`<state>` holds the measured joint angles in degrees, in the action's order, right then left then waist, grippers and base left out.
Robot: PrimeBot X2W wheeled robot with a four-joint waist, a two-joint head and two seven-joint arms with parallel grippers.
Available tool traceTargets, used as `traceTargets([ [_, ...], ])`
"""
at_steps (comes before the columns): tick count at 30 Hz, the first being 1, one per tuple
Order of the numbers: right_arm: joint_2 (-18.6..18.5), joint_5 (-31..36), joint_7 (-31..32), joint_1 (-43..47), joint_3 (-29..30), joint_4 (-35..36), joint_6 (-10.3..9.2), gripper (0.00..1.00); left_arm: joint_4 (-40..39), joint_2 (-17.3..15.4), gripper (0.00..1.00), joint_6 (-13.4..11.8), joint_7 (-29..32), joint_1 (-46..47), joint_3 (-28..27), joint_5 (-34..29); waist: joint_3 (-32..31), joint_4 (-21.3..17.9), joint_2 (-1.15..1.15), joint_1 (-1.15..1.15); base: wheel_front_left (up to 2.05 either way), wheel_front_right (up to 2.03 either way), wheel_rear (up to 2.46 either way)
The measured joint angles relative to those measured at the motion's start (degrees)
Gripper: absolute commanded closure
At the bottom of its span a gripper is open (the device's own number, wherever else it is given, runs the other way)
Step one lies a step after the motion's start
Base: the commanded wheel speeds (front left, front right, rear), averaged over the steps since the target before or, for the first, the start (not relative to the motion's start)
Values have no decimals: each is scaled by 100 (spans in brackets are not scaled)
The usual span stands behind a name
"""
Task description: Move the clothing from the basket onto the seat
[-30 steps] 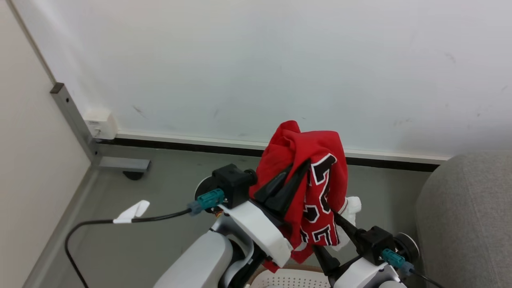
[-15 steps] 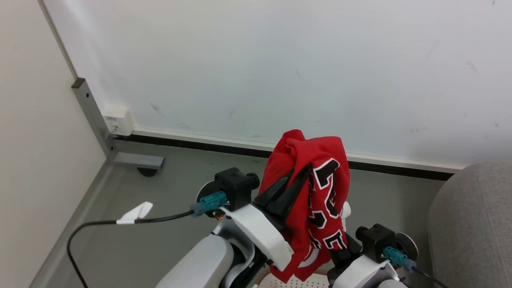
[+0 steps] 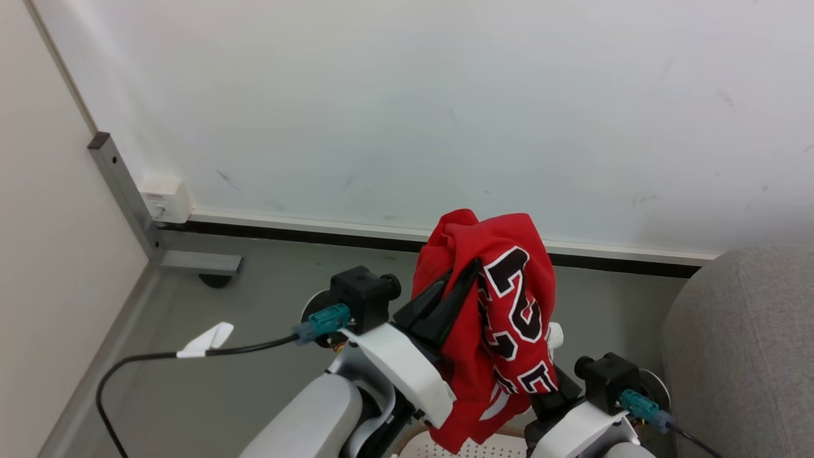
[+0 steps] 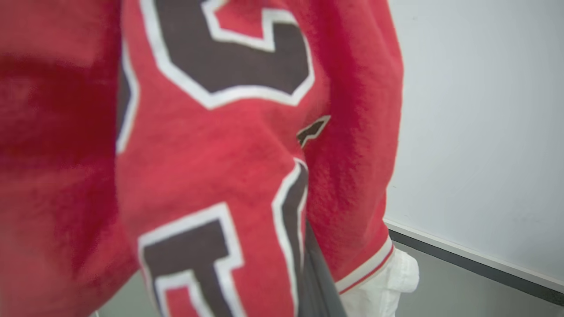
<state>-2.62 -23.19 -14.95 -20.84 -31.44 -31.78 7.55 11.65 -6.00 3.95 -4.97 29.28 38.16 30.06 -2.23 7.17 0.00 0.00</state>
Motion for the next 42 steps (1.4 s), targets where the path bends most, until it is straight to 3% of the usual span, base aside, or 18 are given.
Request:
traceTargets([
  [4,0,-155,0,84,183,197,0,100,58,-13,100,-24,-11,-36,7,13,-4,-89,0,0,0,0,0],
  [5,0,-208,0,111,221,260,0,100,74,-20,96,-33,-15,-45,7,15,-4,-116,0,0,0,0,0],
  [7,-2,-327,0,146,270,436,0,100,121,-30,42,-47,-18,-55,1,21,-2,-181,0,0,0,0,0],
  [8,-1,-431,0,165,291,527,0,100,149,-35,0,-58,-15,-65,9,29,0,-217,0,0,0,0,0],
  [14,0,-890,0,303,536,1014,0,100,257,-44,0,-87,-24,-200,86,69,33,-475,0,0,0,0,0],
  [27,-160,-797,1,327,1599,1642,0,100,232,-79,0,-93,-433,-615,300,24,276,-1320,0,0,0,0,0],
  [42,-365,-528,0,710,2174,2226,0,100,381,-307,0,-137,-780,-442,241,-200,562,-2561,0,0,0,0,0],
])
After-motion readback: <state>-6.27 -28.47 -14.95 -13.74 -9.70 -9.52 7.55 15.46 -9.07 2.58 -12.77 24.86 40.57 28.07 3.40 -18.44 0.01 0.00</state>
